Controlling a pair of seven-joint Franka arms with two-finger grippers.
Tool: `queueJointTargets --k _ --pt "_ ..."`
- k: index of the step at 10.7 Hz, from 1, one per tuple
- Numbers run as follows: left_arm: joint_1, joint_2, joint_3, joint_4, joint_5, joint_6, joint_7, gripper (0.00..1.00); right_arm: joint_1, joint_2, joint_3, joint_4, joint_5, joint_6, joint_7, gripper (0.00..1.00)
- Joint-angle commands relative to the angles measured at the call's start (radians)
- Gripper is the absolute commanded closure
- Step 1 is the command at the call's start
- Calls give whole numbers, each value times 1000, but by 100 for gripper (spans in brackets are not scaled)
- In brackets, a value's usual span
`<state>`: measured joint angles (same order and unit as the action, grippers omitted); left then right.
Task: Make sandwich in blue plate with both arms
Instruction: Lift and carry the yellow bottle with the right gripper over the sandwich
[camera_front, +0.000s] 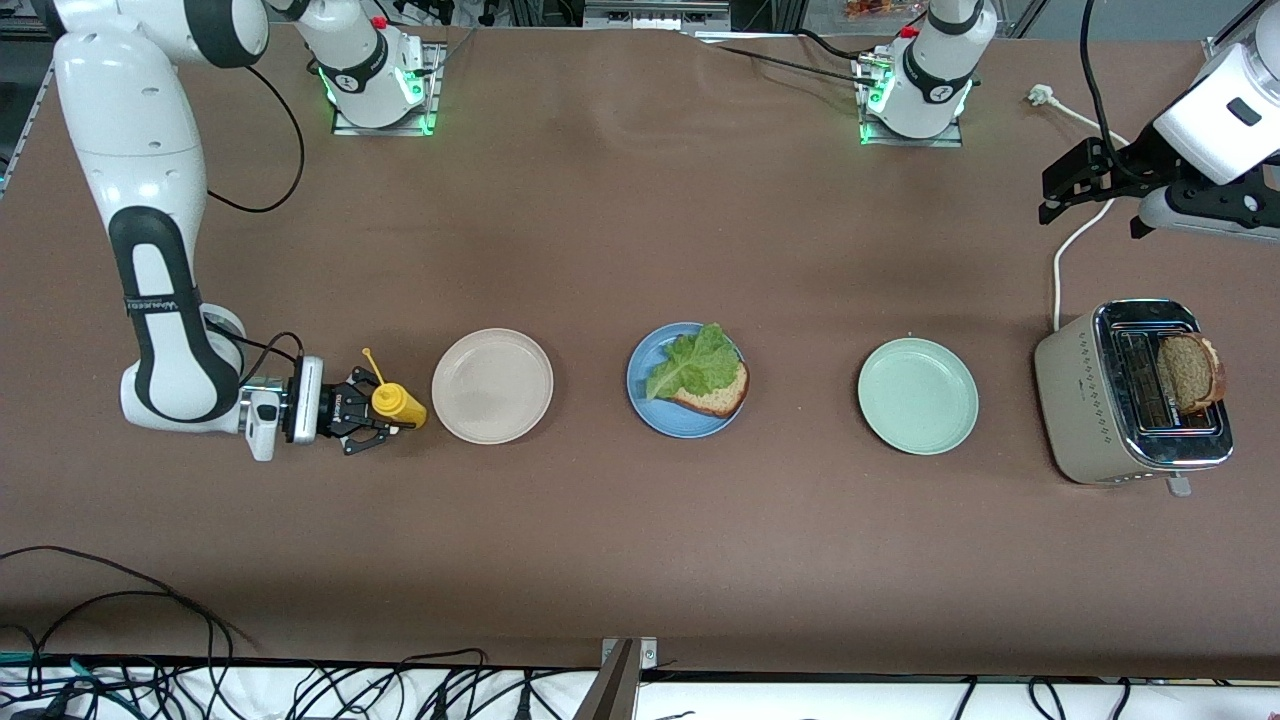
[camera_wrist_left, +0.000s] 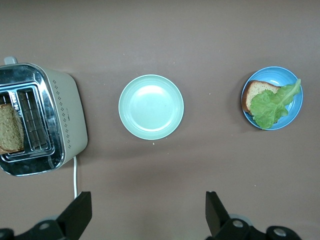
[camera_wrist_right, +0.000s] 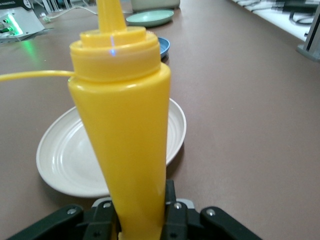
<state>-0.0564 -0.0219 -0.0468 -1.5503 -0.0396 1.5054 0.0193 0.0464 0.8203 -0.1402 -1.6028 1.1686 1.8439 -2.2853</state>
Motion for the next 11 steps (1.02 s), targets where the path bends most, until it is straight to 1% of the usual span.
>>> queueJointTargets --k 1,2,3,4,5,6,7,8,9,11 --pt "1 8 2 7 -5 -10 17 0 127 -113 -62 -14 -197 47 353 100" --pt "4 7 2 7 -6 -10 18 0 163 -134 -71 -9 -261 61 480 100" --pt "4 8 2 7 -6 -8 16 0 214 -151 -96 0 -306 73 586 100" --pt "4 8 4 7 -5 -8 16 0 296 -161 -152 20 -352 74 700 100" --pt "6 10 5 7 -6 -8 18 0 390 -161 -224 39 -378 69 790 100" --pt "6 17 5 7 -3 -7 15 0 476 -161 -286 49 -386 70 861 100" --pt "4 26 5 7 -3 -5 13 0 531 -161 -320 49 -395 70 918 100" --pt "4 36 5 7 -5 -4 11 0 571 -161 -326 58 -435 70 987 100" --pt "6 37 5 9 -5 -4 11 0 614 -162 -328 88 -504 66 1101 100" --pt "6 40 5 7 -3 -1 11 0 714 -161 -331 171 -686 42 1345 100"
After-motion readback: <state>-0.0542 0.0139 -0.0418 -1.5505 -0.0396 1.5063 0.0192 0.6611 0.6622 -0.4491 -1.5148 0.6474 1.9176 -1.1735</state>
